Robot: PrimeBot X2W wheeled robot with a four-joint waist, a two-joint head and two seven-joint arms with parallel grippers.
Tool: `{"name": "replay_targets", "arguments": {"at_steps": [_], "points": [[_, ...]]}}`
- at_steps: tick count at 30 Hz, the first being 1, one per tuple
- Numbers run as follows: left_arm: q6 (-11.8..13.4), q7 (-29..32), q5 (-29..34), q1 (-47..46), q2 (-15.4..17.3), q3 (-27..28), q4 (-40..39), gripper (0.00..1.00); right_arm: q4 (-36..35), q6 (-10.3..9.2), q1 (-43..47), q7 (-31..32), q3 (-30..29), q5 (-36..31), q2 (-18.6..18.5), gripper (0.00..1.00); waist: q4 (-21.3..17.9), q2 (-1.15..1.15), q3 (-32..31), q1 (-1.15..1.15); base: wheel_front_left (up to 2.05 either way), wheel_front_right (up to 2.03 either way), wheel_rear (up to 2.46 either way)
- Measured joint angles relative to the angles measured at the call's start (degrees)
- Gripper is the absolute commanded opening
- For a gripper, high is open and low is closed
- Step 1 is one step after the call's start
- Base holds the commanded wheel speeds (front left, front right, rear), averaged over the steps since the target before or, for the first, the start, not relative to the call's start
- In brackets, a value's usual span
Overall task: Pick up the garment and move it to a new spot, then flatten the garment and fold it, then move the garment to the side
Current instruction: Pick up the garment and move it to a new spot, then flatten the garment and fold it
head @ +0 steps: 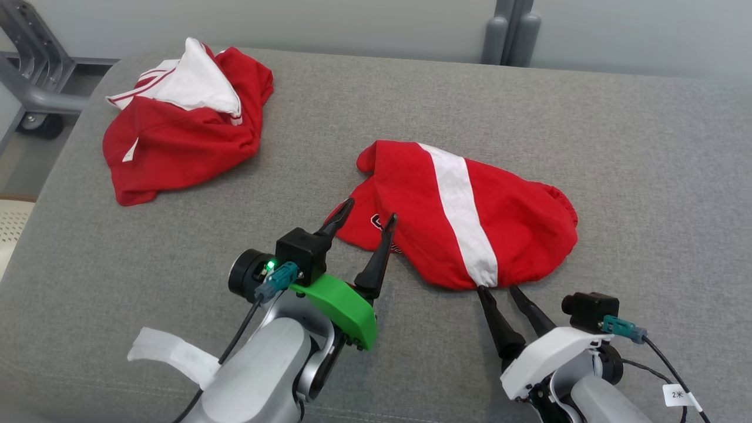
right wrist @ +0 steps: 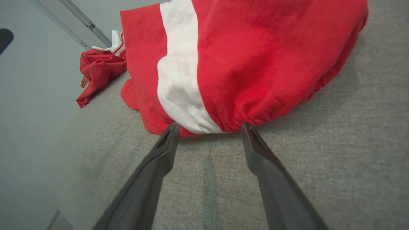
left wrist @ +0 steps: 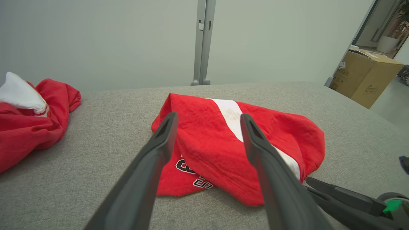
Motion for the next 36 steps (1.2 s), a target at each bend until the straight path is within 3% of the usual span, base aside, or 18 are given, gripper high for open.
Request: {"name": "replay_targets", "arguments": {"at_steps": [8, 23, 24, 26, 30, 33, 36], "points": [[0.20, 0.00, 1.38, 0.59, 0.36, 0.70, -1.34, 1.00, 3.54, 0.41, -2.50, 0.77, 2.90, 3.69, -0.01, 1.00, 1.77, 0.00, 1.57, 0.00, 0.00, 0.00, 0.00], [0.31, -0.15, 2.04, 2.06, 1.12, 2.25, -3.31, 1.00, 5.37, 0.35, -6.64, 0.37, 3.37, 5.81, -0.05, 1.00, 1.30, 0.00, 1.63, 0.00, 0.00, 0.00, 0.00], [0.51, -0.15, 2.04, 2.43, 1.21, 2.47, -3.48, 1.00, 5.58, 0.35, -6.87, 0.16, 3.37, 5.95, -0.07, 0.89, 1.09, 0.00, 1.57, 0.00, 0.00, 0.00, 0.00], [0.74, -0.15, 2.04, 3.14, 1.30, 2.63, -3.58, 1.00, 5.98, 0.35, -7.01, 0.15, 3.38, 5.97, -0.09, 0.49, 0.68, 0.00, 1.43, 0.00, 0.00, 0.00, 0.00], [0.76, -0.15, 2.05, 3.59, 1.54, 3.21, -3.85, 1.00, 6.69, 0.33, -7.04, 0.14, 3.31, 6.46, -0.09, 0.31, -0.12, 0.00, 1.12, 0.00, 0.00, 0.00, 0.00], [0.77, -0.15, 2.38, 4.12, 2.18, 3.56, -3.98, 1.00, 6.48, 0.32, -7.50, 0.13, 2.35, 6.45, -0.08, 0.00, -0.89, 0.00, 0.79, 0.00, 0.00, 0.00, 0.00], [0.78, -0.15, 2.38, 4.36, 2.27, 3.78, -4.23, 1.00, 5.87, 0.31, -8.40, 0.05, 1.44, 6.04, -0.11, 0.00, -1.50, 0.00, 0.62, 0.00, 0.00, 0.00, 0.00]]}}
